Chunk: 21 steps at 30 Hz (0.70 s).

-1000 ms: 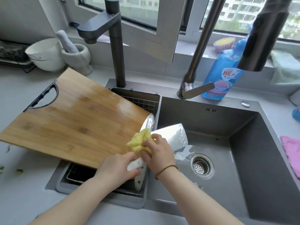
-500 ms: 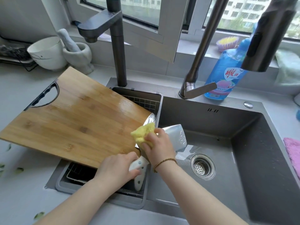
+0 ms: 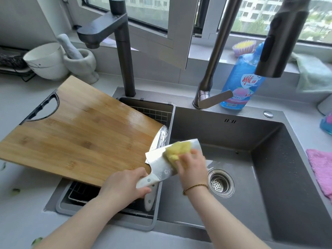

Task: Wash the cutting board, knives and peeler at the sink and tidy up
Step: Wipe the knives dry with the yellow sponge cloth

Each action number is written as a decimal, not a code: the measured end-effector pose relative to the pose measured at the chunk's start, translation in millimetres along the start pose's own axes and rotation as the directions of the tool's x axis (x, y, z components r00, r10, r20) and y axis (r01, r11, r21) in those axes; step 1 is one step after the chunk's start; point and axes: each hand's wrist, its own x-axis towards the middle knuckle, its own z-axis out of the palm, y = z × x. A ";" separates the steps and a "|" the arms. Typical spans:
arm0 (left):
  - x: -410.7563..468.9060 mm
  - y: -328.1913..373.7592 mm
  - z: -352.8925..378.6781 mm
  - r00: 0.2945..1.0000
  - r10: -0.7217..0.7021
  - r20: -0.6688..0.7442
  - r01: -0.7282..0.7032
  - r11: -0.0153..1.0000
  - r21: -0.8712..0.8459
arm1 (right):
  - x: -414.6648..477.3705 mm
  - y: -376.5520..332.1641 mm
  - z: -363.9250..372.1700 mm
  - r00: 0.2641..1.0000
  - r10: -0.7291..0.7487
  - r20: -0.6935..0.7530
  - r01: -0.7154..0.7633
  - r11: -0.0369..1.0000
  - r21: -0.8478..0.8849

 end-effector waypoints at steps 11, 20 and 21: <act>-6.1 2.7 3.0 0.998 0.012 -0.064 -0.011 1.000 0.003 | 26.9 41.6 -19.2 0.962 0.269 0.049 -0.264 0.961 -0.083; -7.8 -0.4 7.1 0.998 0.016 -0.067 -0.017 1.000 -0.020 | 7.9 7.7 -6.9 0.972 -0.142 0.187 0.132 0.989 0.063; -7.8 -1.4 7.3 0.997 0.019 -0.068 -0.021 0.999 -0.026 | 16.3 20.3 -11.1 0.979 0.004 0.205 -0.006 1.000 0.008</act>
